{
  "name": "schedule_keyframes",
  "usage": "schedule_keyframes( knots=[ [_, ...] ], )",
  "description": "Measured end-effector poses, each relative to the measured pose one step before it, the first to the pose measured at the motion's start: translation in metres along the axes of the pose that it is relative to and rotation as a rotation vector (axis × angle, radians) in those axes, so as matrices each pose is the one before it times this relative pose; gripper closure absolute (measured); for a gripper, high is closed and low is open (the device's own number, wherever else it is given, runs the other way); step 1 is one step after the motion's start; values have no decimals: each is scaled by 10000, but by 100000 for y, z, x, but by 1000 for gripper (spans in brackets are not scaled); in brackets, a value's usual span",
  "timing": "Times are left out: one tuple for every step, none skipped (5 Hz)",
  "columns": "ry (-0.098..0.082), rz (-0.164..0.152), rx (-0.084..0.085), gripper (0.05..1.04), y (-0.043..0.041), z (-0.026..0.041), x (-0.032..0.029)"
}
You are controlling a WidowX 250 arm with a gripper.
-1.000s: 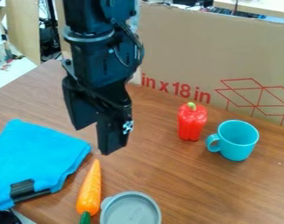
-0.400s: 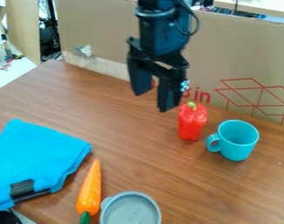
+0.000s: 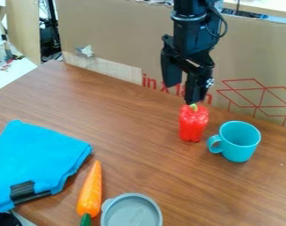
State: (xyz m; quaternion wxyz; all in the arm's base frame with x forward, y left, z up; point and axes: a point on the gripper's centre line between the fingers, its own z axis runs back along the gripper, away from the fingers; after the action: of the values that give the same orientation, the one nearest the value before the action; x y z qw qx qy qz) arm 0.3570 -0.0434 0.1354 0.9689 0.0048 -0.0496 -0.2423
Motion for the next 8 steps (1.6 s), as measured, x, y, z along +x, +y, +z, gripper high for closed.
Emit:
schedule_keyframes(
  knots=[
    [185, -450, 209, 95, 893, -723, 1136],
    [230, -141, 105, 95, 342, -873, 79],
    [-144, -419, -162, 95, -122, -1274, 659],
    [-162, -202, -14, 95, 116, -799, 444],
    [-109, -158, -103, 95, -92, -497, 321],
    [-7, -32, -76, 95, 148, -401, 370],
    [-27, 76, 15, 122, 169, 40, 302],
    [304, 145, 78, 400, 285, -658, -198]
  ],
)
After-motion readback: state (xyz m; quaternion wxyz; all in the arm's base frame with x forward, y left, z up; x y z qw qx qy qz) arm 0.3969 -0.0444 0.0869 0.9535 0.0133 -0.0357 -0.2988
